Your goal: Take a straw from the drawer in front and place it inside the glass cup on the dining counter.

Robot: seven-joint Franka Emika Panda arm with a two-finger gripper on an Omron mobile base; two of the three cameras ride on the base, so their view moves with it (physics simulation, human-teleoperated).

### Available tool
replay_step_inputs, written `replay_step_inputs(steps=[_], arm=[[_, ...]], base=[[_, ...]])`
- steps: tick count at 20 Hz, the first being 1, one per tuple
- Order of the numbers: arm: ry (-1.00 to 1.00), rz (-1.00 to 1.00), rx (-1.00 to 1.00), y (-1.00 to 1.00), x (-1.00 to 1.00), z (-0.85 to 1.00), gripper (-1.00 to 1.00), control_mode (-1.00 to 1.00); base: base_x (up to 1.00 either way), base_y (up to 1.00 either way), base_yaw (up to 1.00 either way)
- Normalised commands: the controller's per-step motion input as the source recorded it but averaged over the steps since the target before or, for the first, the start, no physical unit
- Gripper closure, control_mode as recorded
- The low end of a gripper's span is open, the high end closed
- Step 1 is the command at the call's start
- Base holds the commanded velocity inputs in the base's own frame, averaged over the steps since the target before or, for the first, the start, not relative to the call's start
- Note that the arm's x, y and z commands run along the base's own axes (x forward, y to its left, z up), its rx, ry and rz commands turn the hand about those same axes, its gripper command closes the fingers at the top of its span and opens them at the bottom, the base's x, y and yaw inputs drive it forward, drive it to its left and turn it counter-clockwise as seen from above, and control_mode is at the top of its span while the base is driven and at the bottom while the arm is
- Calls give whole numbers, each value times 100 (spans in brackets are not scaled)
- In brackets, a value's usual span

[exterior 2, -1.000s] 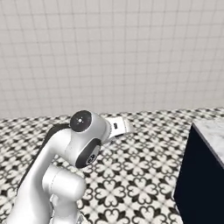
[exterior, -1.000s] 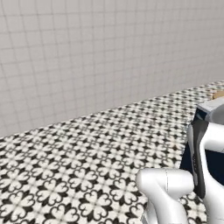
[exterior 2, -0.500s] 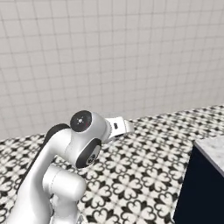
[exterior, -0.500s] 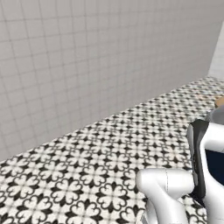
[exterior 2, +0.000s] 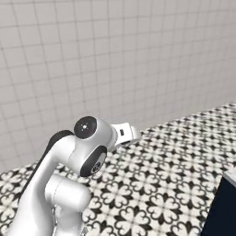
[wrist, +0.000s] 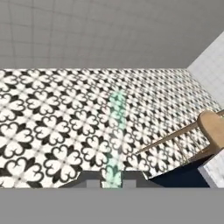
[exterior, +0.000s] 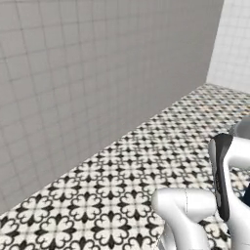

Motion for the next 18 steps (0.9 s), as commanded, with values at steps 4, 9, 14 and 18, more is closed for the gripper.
replay_step_inputs(steps=[4, 9, 14, 18], arm=[[0, 0, 0, 0, 0, 0, 100, 100], [0, 0, 0, 0, 0, 0, 100, 100], [0, 0, 0, 0, 0, 0, 100, 100], [0, 0, 0, 0, 0, 0, 100, 100]], base=[[100, 56, -39], [100, 52, -40], [100, 47, -40], [100, 40, -38]])
